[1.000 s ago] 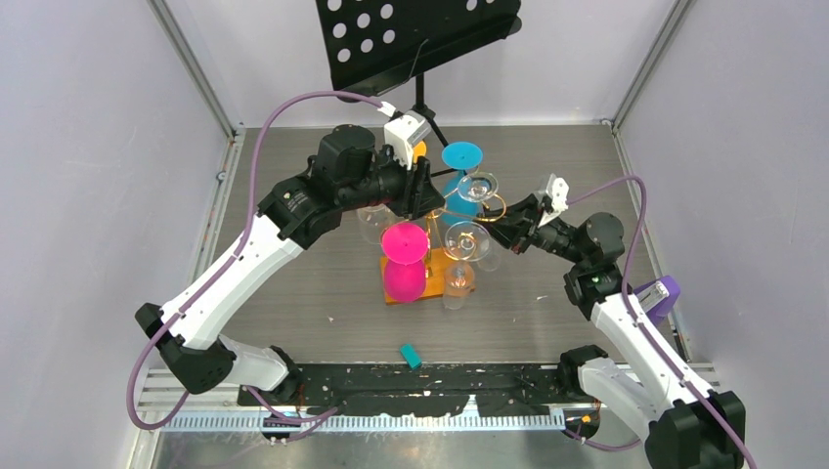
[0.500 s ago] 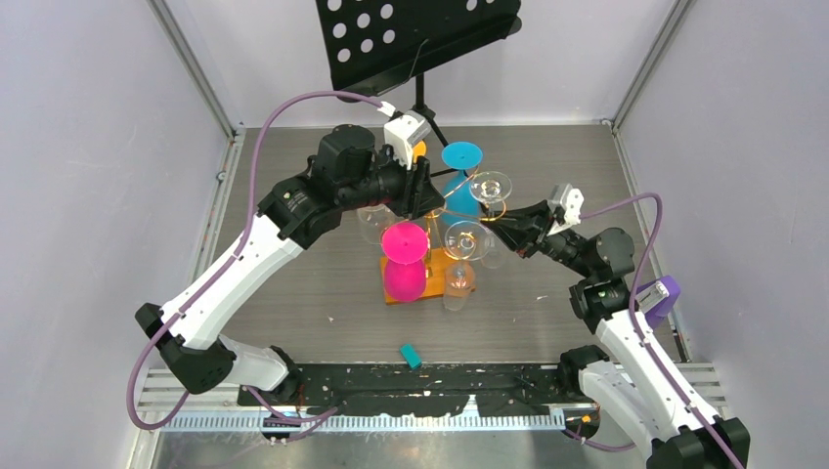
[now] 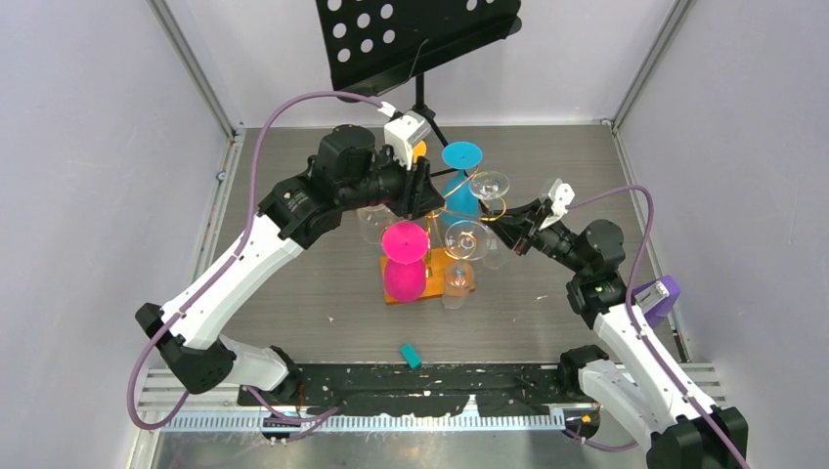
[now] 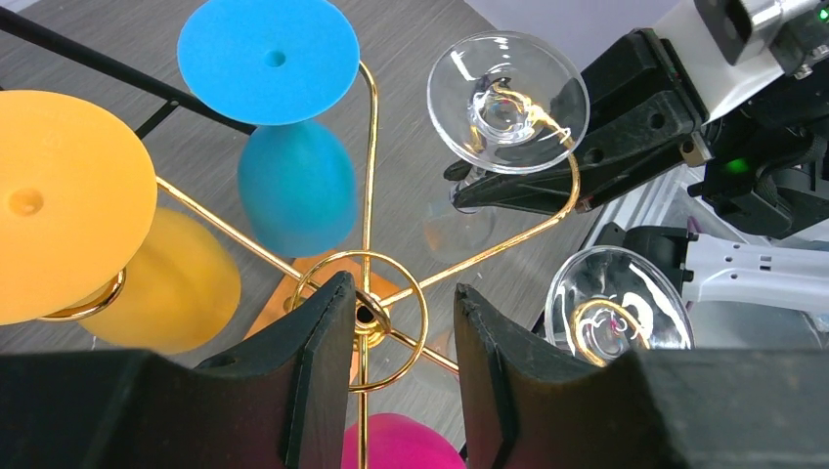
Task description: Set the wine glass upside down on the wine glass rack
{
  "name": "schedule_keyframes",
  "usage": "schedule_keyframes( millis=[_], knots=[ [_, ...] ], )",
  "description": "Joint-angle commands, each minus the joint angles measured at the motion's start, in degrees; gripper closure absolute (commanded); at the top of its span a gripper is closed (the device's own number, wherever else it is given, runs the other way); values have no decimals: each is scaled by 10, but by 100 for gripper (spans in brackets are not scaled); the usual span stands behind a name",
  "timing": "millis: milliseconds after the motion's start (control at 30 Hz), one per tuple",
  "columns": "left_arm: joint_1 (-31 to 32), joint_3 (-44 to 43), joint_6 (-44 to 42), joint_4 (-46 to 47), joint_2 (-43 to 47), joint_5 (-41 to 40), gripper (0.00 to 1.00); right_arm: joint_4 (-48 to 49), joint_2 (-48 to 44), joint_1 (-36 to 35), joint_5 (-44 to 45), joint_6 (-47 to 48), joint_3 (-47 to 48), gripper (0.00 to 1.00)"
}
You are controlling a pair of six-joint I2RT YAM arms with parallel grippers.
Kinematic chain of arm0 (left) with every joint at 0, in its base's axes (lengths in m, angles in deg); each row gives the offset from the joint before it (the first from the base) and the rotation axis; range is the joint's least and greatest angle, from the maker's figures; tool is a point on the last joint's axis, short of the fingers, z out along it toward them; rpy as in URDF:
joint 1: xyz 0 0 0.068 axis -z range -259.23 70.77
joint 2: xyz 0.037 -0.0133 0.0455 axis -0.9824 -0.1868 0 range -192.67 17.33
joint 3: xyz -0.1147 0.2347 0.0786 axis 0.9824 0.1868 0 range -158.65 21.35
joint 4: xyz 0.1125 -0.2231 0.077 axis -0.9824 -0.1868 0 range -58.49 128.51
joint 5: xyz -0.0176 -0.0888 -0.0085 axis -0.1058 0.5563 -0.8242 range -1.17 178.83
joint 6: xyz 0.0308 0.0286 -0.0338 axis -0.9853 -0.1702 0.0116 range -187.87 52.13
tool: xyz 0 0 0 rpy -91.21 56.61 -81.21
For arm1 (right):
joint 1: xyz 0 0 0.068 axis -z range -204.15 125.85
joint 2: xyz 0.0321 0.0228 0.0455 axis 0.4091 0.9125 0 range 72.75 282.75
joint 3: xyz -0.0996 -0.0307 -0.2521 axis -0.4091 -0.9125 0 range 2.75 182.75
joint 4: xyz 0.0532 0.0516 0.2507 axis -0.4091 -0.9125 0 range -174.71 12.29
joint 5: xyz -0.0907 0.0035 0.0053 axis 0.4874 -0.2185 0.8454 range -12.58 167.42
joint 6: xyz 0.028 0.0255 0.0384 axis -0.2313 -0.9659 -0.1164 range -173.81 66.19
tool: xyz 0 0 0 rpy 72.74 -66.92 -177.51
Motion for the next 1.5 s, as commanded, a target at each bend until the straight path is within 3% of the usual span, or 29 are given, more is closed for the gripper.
schedule_keyframes(
  millis=[0,167,433,800,1267,1467],
  knots=[
    [-2,6,5,20,5,9,59,-11,10,2,0,28,39,95],
    [-2,7,5,21,5,10,57,-6,13,2,-9,27,30,93],
    [-2,10,5,23,3,12,55,-3,13,1,-29,28,18,67],
    [-2,15,-1,16,9,4,54,-4,11,1,-20,31,21,59],
    [-2,14,-6,64,46,-4,47,-78,-53,1,20,52,36,14],
    [-2,57,-9,133,96,-10,39,-133,-94,1,57,53,35,6]
  ],
)
